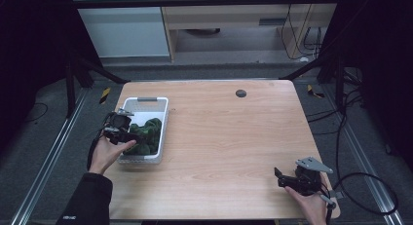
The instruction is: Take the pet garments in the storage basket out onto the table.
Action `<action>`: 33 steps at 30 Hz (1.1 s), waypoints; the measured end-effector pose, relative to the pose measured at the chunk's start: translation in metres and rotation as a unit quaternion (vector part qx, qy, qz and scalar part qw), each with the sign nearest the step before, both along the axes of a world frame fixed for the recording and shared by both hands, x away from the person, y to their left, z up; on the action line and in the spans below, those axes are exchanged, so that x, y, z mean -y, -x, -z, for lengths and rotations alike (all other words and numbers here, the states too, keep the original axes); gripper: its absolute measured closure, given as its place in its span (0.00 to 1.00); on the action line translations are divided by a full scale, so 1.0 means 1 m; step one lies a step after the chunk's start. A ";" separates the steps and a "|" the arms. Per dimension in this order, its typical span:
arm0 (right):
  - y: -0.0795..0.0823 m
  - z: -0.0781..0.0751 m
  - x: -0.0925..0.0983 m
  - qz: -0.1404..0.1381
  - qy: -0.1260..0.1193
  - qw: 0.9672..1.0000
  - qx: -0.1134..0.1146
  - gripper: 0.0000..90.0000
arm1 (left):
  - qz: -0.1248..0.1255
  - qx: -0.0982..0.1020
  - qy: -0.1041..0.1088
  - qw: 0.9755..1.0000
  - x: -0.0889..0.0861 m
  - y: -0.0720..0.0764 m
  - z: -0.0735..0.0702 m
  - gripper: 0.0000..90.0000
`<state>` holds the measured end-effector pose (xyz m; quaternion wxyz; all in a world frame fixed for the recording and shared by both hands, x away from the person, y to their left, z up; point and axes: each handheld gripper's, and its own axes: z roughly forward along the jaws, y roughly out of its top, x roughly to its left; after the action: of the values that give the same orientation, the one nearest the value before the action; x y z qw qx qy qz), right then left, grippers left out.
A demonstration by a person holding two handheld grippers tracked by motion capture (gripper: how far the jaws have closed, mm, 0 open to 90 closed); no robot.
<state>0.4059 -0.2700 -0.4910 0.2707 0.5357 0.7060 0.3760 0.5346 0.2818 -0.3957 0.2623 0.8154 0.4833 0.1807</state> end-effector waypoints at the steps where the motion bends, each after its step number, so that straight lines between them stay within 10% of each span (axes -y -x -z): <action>1: 0.000 0.000 0.000 0.000 0.000 1.000 0.000 0.09 | 0.001 -0.002 -0.001 1.000 0.000 -0.001 0.001 0.21; 22: -0.001 0.001 -0.001 -0.004 0.002 1.000 -0.006 0.08 | 0.019 -0.037 -0.028 0.999 0.005 -0.011 0.020 0.31; 33: -0.001 0.001 -0.001 -0.005 -0.001 1.000 -0.009 0.08 | 0.019 -0.069 -0.040 0.997 0.006 -0.017 0.022 0.54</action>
<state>0.4069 -0.2688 -0.4917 0.2624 0.5357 0.7105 0.3734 0.5518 0.2754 -0.4182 0.1987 0.8448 0.4771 0.1385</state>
